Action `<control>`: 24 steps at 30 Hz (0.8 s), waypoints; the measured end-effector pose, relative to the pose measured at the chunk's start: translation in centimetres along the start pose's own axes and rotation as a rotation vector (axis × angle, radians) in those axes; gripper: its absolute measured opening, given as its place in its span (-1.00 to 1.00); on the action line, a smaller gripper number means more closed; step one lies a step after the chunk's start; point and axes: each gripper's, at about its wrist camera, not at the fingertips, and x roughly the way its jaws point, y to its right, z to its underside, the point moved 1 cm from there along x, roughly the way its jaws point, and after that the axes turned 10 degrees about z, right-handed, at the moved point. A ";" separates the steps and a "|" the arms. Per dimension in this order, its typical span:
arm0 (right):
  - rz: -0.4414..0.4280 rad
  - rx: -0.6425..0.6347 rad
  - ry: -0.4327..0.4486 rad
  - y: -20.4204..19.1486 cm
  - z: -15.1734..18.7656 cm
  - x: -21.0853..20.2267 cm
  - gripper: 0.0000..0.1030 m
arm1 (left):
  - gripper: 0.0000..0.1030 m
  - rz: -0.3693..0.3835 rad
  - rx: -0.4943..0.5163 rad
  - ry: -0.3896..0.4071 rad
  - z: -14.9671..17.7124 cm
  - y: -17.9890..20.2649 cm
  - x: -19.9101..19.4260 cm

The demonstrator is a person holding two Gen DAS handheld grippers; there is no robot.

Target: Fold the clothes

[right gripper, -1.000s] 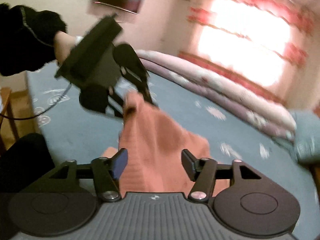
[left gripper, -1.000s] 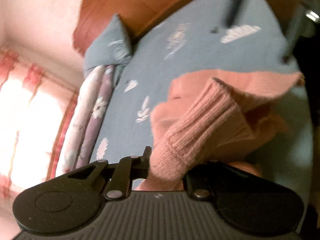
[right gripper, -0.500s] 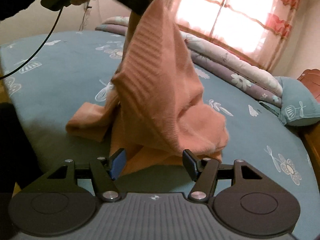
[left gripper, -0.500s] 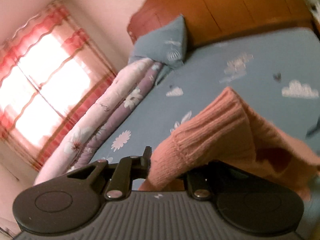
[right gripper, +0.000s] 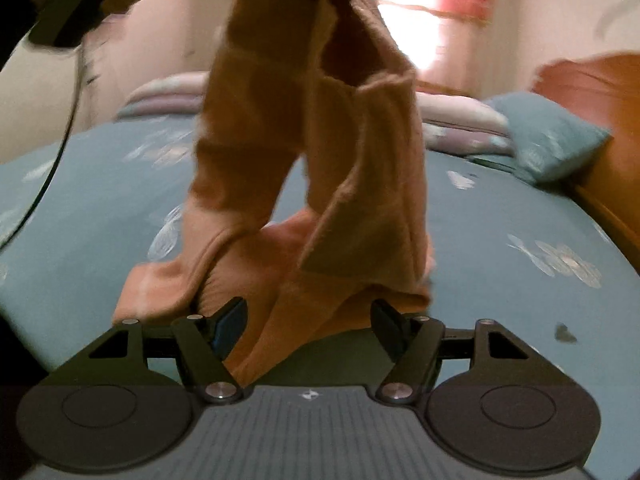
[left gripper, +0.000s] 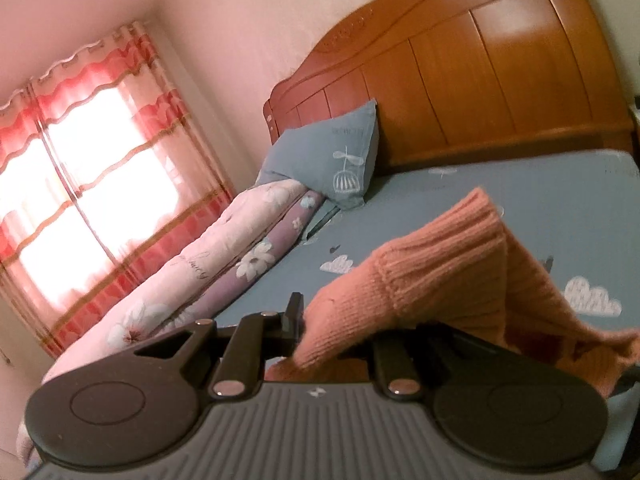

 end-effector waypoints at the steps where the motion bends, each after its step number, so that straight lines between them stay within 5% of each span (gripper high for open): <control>1: 0.020 0.048 0.007 0.6 -0.3 -0.1 0.41 | -0.77 0.002 -0.003 0.005 -0.3 0.1 0.2; 10: 0.110 0.480 -0.048 5.3 -1.7 1.3 0.41 | -0.77 -0.001 0.011 -0.007 0.2 0.2 0.4; 13: 0.144 0.434 -0.095 4.9 -1.7 2.4 0.28 | -0.77 -0.001 -0.002 -0.016 0.8 -0.3 0.0; 16: 0.157 0.343 -0.131 4.2 -1.0 3.5 -0.59 | -0.76 0.003 0.004 -0.024 1.6 -0.5 -0.4; 24: 0.264 0.317 -0.047 5.7 -1.8 3.1 -0.55 | -0.76 0.008 -0.045 -0.078 4.7 -1.9 -1.4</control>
